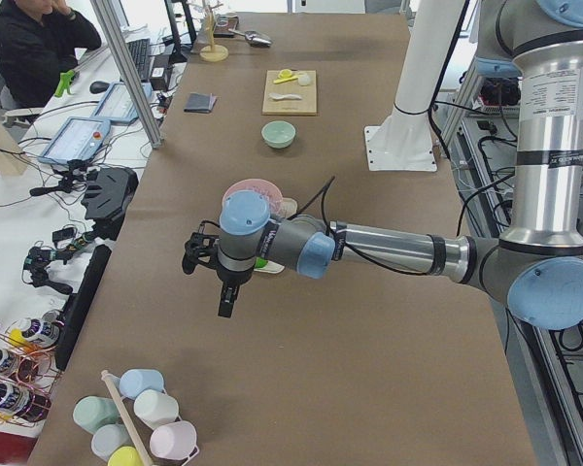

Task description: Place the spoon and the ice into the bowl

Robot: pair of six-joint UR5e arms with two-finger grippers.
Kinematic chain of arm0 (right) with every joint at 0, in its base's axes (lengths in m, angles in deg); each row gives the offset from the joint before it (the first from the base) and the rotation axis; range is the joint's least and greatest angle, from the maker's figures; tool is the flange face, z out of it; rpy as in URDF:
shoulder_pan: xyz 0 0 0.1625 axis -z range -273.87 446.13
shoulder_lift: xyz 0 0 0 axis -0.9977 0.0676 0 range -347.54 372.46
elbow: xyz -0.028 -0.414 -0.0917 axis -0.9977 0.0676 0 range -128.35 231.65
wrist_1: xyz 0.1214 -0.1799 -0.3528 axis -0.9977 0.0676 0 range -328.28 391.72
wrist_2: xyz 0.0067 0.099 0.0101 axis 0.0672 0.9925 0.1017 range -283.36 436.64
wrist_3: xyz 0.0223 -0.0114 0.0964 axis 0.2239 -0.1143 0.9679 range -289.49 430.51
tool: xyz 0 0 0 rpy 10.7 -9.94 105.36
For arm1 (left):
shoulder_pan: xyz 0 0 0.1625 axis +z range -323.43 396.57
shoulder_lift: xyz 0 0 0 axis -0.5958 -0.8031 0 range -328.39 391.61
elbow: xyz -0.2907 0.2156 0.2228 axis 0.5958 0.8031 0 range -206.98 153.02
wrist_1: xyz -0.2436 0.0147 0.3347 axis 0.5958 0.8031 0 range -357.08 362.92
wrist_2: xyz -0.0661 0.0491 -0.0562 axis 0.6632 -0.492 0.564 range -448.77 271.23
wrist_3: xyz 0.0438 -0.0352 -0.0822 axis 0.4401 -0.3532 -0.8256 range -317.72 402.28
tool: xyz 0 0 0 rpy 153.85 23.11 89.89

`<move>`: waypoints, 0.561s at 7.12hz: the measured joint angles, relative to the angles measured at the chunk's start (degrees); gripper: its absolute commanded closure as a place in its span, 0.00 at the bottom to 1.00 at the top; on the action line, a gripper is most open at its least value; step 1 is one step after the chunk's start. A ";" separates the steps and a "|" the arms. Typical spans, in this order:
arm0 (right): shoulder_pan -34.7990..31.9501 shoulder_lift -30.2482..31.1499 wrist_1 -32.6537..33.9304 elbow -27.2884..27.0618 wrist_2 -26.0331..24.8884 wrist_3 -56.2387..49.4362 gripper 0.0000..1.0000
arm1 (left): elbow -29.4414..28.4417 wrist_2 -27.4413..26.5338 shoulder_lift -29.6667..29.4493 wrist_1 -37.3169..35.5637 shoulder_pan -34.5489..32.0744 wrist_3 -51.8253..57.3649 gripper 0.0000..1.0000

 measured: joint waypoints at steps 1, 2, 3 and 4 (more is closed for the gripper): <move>0.08 -0.35 0.04 0.10 0.01 0.03 0.00 | 0.70 0.89 -1.40 1.05 1.52 -0.19 0.02; 0.19 -0.78 0.04 0.17 -0.02 0.03 0.00 | 1.56 1.29 -2.67 2.95 2.67 -2.05 0.02; 0.32 -1.38 0.01 0.00 0.01 -0.12 0.00 | 2.08 1.47 -4.36 4.70 3.60 -5.86 0.02; 0.47 -2.31 0.01 -0.44 0.40 -0.38 0.00 | 2.18 1.51 -6.46 5.55 5.24 -9.74 0.02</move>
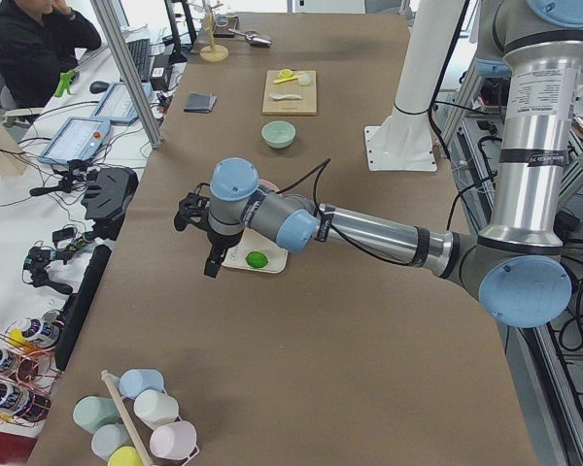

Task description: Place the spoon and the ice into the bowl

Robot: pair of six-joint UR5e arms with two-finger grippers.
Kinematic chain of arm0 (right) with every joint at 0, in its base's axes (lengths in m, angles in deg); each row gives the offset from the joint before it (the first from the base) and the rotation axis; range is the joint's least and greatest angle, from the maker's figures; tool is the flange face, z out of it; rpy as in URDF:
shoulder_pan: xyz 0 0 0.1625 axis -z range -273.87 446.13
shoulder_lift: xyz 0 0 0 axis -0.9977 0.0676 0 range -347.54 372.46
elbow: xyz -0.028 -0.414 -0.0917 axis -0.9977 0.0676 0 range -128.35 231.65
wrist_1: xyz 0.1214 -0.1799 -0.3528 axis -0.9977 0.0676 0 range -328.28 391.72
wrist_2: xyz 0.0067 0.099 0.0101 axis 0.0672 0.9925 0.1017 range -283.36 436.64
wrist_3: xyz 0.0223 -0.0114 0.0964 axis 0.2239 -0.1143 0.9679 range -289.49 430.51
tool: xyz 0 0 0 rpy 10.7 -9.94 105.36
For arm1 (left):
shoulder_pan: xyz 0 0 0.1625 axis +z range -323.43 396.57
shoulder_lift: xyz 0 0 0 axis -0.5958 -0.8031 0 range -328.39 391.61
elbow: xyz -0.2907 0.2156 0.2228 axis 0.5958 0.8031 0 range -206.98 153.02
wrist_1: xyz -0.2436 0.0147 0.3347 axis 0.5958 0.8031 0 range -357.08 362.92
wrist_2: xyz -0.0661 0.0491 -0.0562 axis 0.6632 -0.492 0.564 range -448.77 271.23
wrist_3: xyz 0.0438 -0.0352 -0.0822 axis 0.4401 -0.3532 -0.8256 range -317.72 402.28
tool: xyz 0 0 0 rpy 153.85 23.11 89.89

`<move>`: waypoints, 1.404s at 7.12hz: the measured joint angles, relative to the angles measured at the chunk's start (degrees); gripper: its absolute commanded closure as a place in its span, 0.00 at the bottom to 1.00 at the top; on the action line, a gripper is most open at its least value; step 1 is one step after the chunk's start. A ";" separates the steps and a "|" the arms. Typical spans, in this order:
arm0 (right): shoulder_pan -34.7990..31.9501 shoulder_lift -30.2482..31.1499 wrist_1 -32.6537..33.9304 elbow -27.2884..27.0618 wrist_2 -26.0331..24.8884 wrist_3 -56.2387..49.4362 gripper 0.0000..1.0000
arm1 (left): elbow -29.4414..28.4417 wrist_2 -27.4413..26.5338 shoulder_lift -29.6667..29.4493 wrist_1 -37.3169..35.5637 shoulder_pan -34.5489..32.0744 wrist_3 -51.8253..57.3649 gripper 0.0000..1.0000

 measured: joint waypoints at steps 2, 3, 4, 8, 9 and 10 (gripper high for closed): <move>1.01 -1.71 -0.06 -0.37 1.18 0.19 0.00 | -0.25 -1.61 -4.23 0.40 5.81 -11.82 0.02; 1.31 -2.22 -0.36 -0.34 1.40 0.32 0.00 | -0.41 -4.43 -5.94 0.38 9.17 -18.98 0.02; 1.42 -2.50 -0.76 0.23 1.75 0.44 0.00 | -0.32 -8.50 -6.94 0.42 12.47 -24.48 0.02; 1.48 -2.31 -4.90 4.27 4.97 0.79 0.00 | -0.21 -24.23 -9.74 0.33 25.59 -37.27 0.03; 1.48 -2.41 -5.11 4.36 5.07 1.13 0.00 | -0.30 -27.78 -9.84 0.31 28.83 -39.68 0.03; 1.48 -2.52 -5.20 4.36 5.10 1.35 0.00 | -0.23 -29.76 -9.85 0.28 30.61 -41.08 0.10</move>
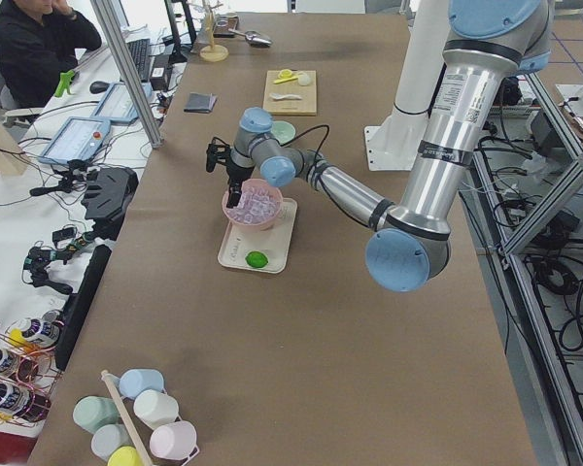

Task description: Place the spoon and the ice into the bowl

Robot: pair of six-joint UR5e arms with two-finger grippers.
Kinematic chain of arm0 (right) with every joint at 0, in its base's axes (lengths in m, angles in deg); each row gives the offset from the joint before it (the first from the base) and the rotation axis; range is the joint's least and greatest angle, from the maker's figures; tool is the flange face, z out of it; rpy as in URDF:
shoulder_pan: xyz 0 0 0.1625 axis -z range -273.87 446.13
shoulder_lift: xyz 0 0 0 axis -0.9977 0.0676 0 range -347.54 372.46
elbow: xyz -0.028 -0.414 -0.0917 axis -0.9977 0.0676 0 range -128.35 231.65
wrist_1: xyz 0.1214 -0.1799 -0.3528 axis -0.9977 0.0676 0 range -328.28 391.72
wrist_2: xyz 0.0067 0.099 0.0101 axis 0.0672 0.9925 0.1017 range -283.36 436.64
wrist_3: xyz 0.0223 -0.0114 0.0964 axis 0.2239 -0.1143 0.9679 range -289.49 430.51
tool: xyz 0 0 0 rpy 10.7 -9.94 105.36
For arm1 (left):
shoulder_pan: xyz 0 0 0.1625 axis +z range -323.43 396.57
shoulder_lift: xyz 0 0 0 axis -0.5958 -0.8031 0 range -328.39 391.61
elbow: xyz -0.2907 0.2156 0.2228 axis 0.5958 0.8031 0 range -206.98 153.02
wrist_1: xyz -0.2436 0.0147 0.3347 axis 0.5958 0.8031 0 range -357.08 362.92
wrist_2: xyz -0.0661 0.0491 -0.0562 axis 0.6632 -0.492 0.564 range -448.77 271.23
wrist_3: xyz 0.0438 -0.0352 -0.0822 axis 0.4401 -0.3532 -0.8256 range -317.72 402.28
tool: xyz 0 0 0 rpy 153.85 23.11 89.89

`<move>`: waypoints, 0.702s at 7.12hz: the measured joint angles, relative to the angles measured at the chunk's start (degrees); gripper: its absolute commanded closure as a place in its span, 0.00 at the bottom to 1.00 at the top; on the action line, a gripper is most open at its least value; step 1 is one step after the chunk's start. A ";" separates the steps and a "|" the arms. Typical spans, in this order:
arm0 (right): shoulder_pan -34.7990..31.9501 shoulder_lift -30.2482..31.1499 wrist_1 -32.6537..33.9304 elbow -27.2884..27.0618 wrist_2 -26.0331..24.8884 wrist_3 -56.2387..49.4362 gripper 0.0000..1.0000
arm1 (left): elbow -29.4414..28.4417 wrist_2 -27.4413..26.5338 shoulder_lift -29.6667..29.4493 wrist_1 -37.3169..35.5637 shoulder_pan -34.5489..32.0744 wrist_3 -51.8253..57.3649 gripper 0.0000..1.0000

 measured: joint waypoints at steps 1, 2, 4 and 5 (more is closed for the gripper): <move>0.00 -0.04 -0.02 0.00 0.01 0.13 0.00 | 0.02 -0.84 0.09 -0.04 1.13 -0.70 0.17; 0.00 -0.12 -0.01 0.00 0.12 0.39 0.00 | 0.02 -1.13 0.33 -0.08 1.86 -0.91 0.21; 0.00 -0.46 -0.05 0.00 0.21 1.01 0.00 | -0.05 -1.57 1.39 -0.17 3.17 -0.96 0.23; 0.00 -0.72 -0.05 -0.02 0.23 1.55 0.00 | -0.06 -1.92 2.04 -0.21 3.81 -0.93 0.23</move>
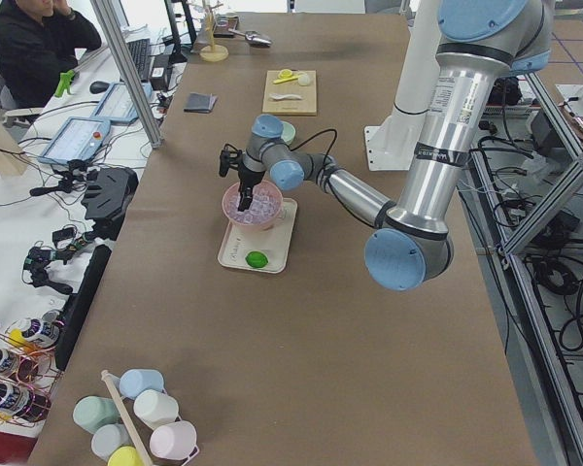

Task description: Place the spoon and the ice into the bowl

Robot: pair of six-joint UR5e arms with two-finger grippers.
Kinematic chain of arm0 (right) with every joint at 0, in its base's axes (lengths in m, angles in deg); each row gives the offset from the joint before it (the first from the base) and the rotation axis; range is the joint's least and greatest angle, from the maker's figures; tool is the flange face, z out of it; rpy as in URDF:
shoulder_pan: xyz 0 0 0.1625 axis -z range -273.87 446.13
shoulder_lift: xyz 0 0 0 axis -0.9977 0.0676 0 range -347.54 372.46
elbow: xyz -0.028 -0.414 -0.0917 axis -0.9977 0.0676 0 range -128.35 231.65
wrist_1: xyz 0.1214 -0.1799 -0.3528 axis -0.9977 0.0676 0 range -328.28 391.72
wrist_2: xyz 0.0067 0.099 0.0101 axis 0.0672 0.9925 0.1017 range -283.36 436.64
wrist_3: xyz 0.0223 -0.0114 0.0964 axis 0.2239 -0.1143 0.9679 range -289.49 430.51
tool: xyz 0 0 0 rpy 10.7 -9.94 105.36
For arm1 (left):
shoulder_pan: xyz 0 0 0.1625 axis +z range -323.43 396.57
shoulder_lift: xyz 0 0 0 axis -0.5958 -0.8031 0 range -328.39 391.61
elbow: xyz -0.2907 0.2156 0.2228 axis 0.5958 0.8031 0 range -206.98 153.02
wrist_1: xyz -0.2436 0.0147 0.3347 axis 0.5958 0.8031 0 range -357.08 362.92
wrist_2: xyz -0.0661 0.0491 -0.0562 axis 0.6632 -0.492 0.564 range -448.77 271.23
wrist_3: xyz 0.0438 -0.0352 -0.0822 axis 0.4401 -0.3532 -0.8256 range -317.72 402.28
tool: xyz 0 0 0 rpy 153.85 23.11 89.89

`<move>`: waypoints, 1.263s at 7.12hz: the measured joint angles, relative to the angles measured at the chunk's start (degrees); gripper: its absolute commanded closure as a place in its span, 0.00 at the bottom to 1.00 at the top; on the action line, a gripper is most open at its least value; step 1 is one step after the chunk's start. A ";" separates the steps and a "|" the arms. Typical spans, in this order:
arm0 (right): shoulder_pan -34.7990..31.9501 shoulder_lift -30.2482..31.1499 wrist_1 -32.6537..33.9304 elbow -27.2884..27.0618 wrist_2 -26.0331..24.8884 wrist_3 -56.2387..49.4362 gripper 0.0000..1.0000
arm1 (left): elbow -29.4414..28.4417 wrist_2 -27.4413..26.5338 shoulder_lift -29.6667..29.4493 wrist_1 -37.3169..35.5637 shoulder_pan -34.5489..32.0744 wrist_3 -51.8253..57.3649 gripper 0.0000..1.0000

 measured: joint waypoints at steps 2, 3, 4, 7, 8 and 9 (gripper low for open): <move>0.00 -0.20 0.00 -0.05 0.05 0.74 0.00 | 0.26 -0.71 0.75 -1.75 0.65 0.15 0.23; 0.00 -0.22 0.01 -0.06 0.06 0.82 0.00 | 0.40 -1.48 0.71 -3.30 0.86 0.33 0.24; 0.00 -0.23 0.06 -0.07 0.07 0.85 0.00 | 0.36 -1.94 0.68 -4.02 1.10 0.47 0.27; 0.00 -0.24 0.03 -0.13 0.07 0.93 0.00 | 0.24 -2.22 0.65 -4.41 1.77 0.58 0.42; 0.00 -0.24 0.02 -0.17 0.07 0.94 0.00 | 0.17 -2.23 0.64 -4.42 1.85 0.61 0.44; 0.00 -0.24 0.04 -0.26 0.07 0.97 0.00 | 0.04 -2.23 0.61 -4.43 1.90 0.63 0.44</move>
